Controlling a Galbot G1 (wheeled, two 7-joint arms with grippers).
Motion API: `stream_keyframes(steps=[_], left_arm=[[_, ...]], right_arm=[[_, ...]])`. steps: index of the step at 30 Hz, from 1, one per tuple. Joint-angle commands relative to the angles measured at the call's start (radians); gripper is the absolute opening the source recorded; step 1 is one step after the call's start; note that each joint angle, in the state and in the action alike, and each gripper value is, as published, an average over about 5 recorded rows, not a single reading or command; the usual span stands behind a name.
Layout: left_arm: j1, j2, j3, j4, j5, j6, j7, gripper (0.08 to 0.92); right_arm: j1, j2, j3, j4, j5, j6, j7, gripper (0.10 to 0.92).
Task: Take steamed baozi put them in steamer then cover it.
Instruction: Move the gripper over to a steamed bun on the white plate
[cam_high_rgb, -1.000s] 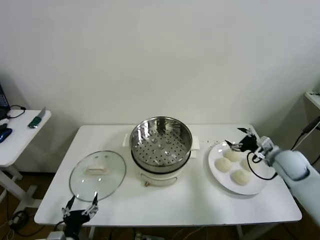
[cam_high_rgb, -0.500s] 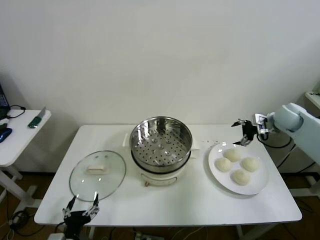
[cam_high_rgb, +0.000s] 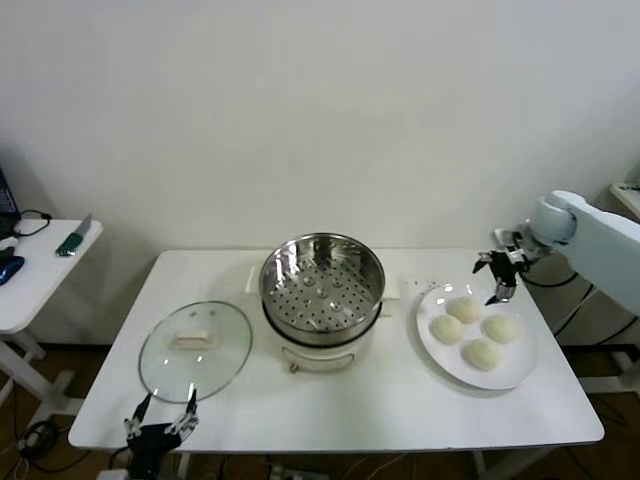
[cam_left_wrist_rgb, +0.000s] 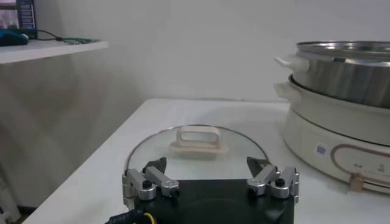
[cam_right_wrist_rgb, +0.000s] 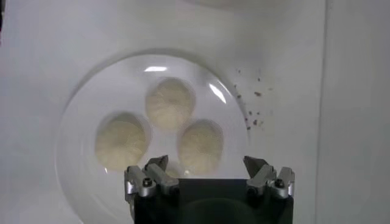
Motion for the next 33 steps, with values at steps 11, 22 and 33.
stream_keyframes(steps=[11,22,33], left_arm=[[0.009,-0.012,0.005,0.009,0.027,-0.003,0.002,0.823],[0.003,-0.02,0.009,0.022,0.039,-0.003,0.002,0.823],[0.0,-0.02,0.011,0.026,0.038,-0.01,0.0,0.823]], right_arm=[[-0.117,0.157,0.078,-0.26,-0.094,0.031,-0.004,0.823],[-0.161,0.208,0.124,-0.334,-0.138,0.021,0.043,0.82],[-0.179,0.231,0.154,-0.377,-0.153,0.014,0.072,0.764]])
